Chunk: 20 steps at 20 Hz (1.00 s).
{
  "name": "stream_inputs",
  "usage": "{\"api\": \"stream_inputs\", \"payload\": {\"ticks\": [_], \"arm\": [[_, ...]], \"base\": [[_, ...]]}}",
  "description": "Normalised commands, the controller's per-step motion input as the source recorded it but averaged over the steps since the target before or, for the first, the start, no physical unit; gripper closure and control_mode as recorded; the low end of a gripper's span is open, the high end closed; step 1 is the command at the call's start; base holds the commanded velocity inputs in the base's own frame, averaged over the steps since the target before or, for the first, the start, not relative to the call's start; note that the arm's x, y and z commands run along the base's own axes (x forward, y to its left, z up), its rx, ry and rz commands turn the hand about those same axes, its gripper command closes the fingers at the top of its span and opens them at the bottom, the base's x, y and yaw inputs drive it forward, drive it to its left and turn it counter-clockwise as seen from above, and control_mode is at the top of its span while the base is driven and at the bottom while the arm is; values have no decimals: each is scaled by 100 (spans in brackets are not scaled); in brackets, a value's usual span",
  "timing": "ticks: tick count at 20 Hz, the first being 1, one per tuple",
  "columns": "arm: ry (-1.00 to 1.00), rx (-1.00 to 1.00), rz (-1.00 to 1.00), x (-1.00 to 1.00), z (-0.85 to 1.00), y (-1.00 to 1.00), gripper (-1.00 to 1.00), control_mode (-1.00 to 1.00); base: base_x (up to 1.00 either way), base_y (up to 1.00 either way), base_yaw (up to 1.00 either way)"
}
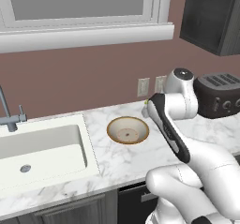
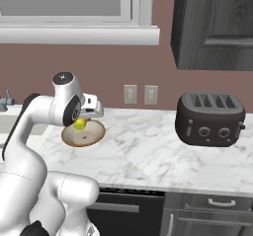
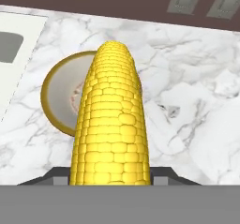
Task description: Pick the potatos from the cabinet and place them in one bowl. Pick the corn from the sink and place it in the other bowl.
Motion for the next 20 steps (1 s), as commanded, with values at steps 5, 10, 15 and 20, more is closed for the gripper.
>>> {"api": "stream_inputs", "payload": {"ticks": [5,10,15,20], "arm": [[0,0,10,33,0,49,100,-100],[2,-1,0,37,-1,46,100,-100],[0,0,-2,2,-30,2,100,-100],[0,0,0,0,-66,0,100,-100]], "base": [[0,0,0],[0,0,0],[0,0,0],[0,0,0]]}}
